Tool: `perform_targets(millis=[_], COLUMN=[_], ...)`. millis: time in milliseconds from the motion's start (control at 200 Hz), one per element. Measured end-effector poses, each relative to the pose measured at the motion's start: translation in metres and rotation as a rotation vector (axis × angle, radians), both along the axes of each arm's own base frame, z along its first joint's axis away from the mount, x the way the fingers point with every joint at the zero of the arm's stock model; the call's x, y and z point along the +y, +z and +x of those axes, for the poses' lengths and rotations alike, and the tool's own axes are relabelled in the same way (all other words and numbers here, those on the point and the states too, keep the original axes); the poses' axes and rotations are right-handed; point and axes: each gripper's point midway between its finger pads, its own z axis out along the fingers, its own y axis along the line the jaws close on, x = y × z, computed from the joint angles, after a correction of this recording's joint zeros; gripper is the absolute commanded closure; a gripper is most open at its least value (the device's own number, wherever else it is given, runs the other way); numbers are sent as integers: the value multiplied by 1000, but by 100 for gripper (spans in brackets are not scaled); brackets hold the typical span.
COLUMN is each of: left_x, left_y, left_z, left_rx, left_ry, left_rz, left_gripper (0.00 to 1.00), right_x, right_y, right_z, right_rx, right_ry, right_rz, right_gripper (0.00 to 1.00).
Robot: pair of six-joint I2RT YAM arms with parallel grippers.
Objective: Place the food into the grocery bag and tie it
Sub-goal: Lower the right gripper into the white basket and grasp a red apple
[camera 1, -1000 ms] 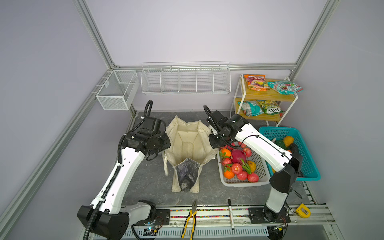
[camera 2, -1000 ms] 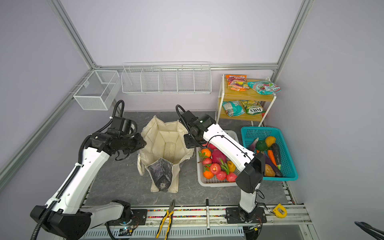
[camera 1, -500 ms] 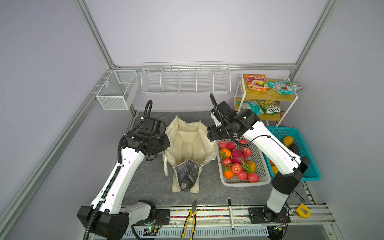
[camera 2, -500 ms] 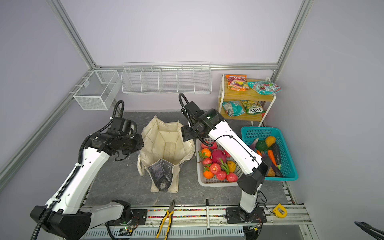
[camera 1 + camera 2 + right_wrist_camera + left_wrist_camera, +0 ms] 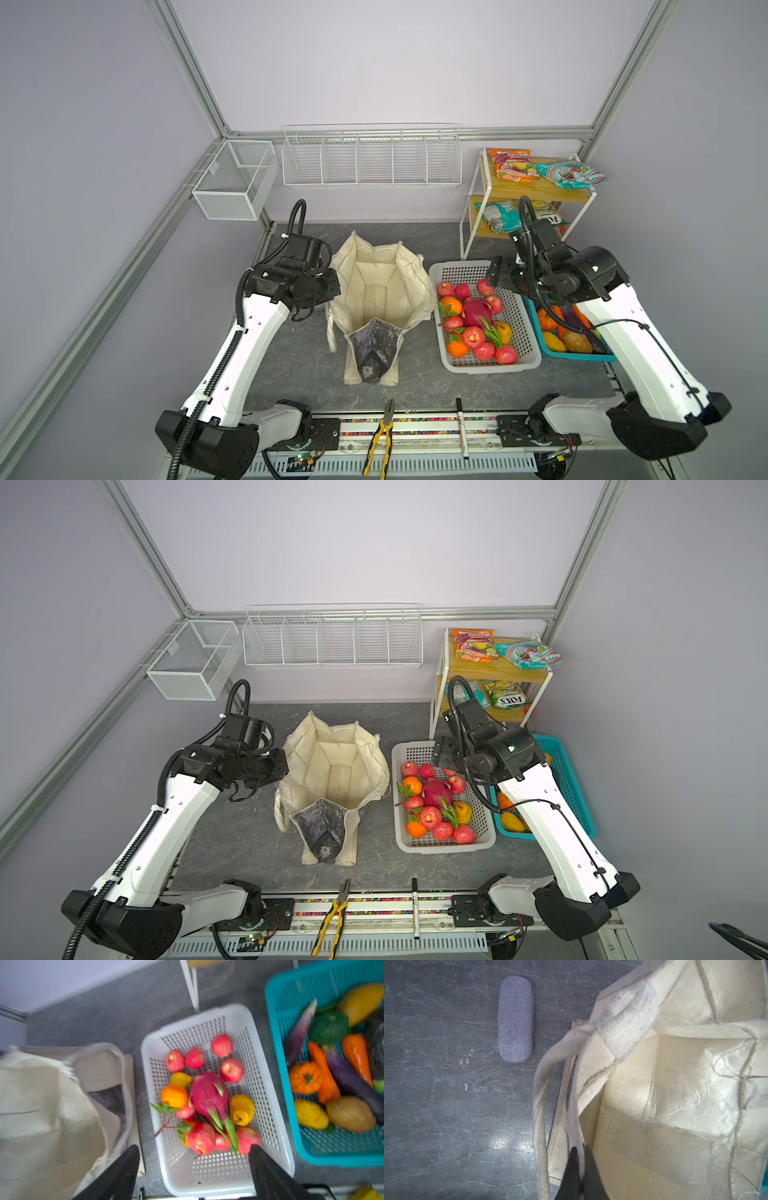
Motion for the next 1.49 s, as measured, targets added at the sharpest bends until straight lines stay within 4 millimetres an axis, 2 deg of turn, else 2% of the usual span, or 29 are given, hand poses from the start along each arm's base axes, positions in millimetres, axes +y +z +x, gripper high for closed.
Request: perform_targets(millis=[125,180,295,440,710,910,1190,1495], left_x=[-1,-2,-2,-2,-3,-6,-7,-7], left_y=[1,1,1,-1,-2,-1,-1,-1], left_z=[1,1,1,2,4,6,6,6], left_rx=[-7,-8,-8,-3,-2,-6,-7,-8], left_ry=[-11,-14,-17,-16,-19,-24,-27,-30], left_rz=[-3,-3,-1,1,-2,-13,-17,-15], left_gripper=[100,100,100,100,100,100,100,100], right_x=[-13,-15,-14,-2,6,12,25,36], right_y=[-53,-68,-89,-106,-124,-134,-136,-154], right_z=[-30,-43,-58,-64,-66,-60,-43,-43], right_rx=[145,187,261,330,369,360,331,348], right_ry=[-140,-193,-287,-365,-532,-627,-652,-652], right_rz=[48,82,158,243,359,429,484,479], right_gripper=[14,14,12,11,12,13,13,14])
